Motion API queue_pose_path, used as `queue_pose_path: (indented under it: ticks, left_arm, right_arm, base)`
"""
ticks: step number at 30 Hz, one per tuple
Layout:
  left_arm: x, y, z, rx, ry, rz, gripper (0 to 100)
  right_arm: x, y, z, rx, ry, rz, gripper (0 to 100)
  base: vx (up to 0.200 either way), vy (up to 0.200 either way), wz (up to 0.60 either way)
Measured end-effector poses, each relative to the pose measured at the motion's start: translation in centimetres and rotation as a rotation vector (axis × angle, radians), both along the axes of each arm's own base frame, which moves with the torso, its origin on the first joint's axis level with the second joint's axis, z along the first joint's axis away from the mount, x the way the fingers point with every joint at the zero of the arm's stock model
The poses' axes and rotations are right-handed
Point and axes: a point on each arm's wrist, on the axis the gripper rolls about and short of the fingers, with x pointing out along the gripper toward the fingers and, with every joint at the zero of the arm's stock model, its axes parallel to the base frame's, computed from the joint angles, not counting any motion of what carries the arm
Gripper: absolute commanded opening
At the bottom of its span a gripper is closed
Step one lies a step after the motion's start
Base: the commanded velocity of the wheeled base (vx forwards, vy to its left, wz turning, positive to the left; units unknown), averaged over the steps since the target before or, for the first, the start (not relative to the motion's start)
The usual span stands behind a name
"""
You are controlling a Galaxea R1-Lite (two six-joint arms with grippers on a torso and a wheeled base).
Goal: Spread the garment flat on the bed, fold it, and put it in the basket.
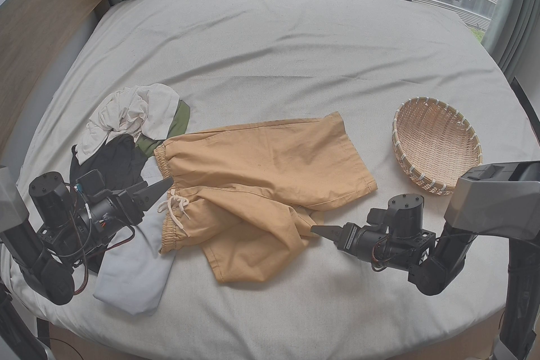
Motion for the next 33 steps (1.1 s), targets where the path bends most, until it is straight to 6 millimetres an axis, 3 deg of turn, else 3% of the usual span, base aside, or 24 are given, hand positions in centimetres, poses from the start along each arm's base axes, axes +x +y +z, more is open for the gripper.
queue_pose_path:
  ticks: [12,13,23,33]
  left_arm:
    - [-0.6,0.1,-0.2,0.003,0.015,0.004,100]
    - [-0.6,0.2,-0.2,0.003,0.015,0.005,100]
    - [-0.8,0.2,-0.1,0.003,0.014,0.006,100]
    - [-0.9,0.2,-0.2,0.003,0.02,0.006,100]
  right_arm:
    - [1.7,1.3,0.4,0.005,0.031,0.003,0]
    - [1.6,1.3,0.4,0.004,0.033,0.003,100]
    - [1.1,0.5,0.8,-0.003,0.005,-0.04,100]
    - [1.5,1.7,0.7,0.006,-0.008,-0.019,100]
  base:
    - [0.0,0.0,0.0]
    - [0.0,0.0,0.0]
    - [0.0,0.0,0.0]
    - [0.0,0.0,0.0]
